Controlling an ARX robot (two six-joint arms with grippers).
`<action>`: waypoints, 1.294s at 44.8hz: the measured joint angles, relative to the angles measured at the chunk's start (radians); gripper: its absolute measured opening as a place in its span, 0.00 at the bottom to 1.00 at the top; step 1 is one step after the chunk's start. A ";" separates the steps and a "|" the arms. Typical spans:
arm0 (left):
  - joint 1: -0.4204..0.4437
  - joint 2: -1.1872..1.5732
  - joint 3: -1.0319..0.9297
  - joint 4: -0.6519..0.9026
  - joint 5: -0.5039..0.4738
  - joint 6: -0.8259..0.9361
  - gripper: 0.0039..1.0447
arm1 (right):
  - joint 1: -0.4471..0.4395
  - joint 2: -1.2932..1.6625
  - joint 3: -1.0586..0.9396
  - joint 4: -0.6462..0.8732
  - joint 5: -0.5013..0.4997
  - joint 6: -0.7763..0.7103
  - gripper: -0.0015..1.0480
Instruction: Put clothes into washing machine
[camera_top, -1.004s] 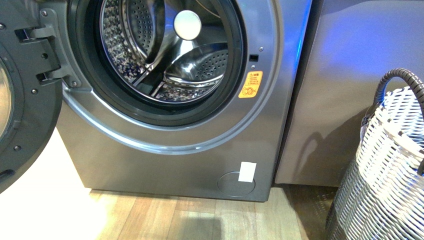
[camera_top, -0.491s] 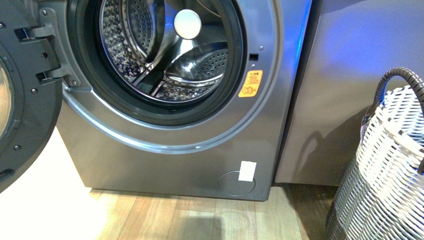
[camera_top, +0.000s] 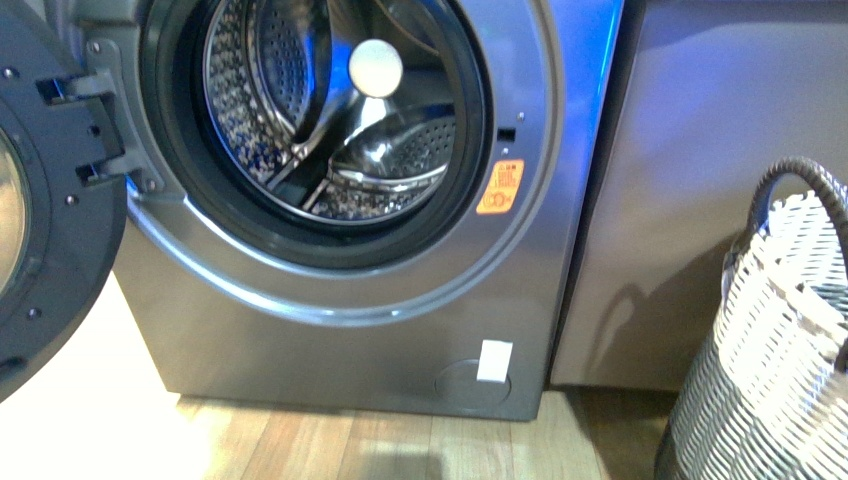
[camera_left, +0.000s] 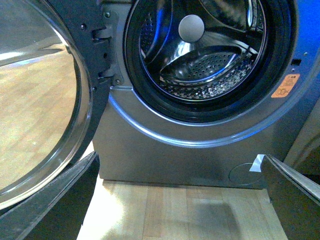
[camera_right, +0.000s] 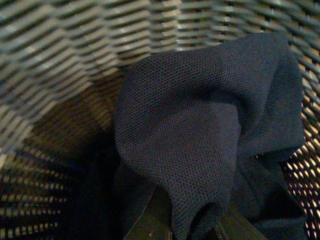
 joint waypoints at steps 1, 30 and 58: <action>0.000 0.000 0.000 0.000 0.000 0.000 0.94 | 0.004 -0.019 -0.011 0.008 -0.005 -0.001 0.07; 0.000 0.000 0.000 0.000 0.000 0.000 0.94 | 0.092 -0.582 -0.143 -0.002 -0.056 0.011 0.07; 0.000 0.000 0.000 0.000 0.000 0.000 0.94 | 0.158 -0.980 0.147 -0.282 -0.066 0.016 0.07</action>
